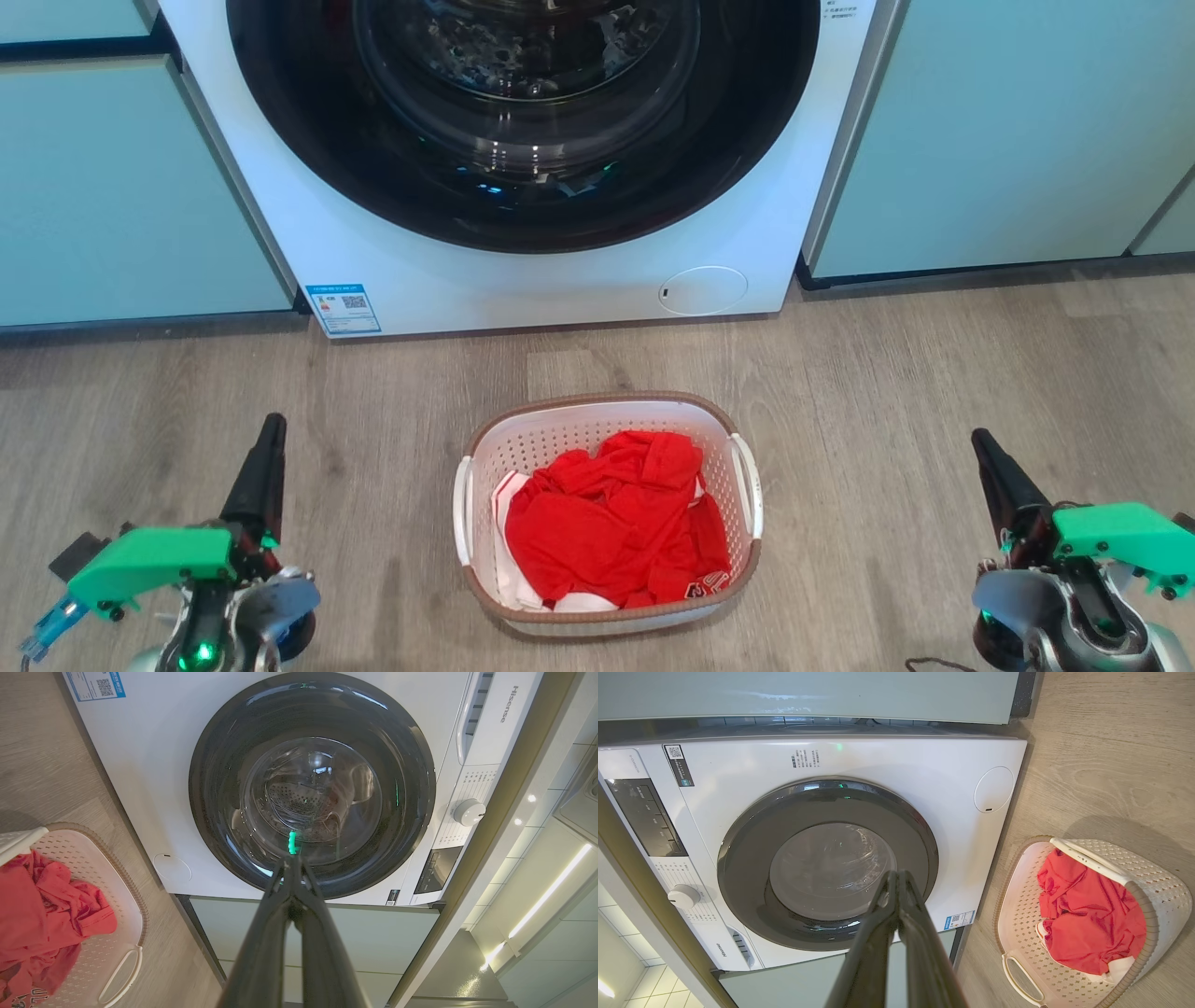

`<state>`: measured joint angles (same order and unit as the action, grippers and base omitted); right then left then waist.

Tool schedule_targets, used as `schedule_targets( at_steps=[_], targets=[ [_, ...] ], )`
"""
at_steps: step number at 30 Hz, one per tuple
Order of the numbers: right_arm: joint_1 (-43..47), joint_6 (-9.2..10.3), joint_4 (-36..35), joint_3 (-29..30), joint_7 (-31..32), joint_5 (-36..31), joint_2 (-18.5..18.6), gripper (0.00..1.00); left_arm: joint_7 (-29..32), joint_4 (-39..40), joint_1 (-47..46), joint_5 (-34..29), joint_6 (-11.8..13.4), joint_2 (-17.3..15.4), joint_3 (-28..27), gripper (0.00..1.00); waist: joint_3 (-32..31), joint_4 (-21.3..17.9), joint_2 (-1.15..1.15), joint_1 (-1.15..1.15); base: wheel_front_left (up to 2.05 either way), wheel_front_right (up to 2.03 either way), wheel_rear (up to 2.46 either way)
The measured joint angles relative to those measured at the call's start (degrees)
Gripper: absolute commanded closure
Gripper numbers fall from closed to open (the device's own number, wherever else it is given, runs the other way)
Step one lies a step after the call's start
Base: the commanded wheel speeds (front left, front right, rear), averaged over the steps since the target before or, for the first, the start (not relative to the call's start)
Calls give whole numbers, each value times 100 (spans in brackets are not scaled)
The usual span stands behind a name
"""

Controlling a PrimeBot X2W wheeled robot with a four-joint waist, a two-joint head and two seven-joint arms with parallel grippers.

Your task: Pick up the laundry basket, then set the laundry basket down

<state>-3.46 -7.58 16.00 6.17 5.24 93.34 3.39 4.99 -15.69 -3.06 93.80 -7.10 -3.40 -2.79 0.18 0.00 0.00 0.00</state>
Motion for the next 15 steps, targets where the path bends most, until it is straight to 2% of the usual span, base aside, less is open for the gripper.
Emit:
schedule_targets(
  at_steps=[15],
  targets=[
    [0, 0, 0, 29, 23, -10, -2, 100, 7, 0, 0, -2, 0, 11, -21, 100, 0, 0, 0, 0, 0, 0, 0]
  ],
)
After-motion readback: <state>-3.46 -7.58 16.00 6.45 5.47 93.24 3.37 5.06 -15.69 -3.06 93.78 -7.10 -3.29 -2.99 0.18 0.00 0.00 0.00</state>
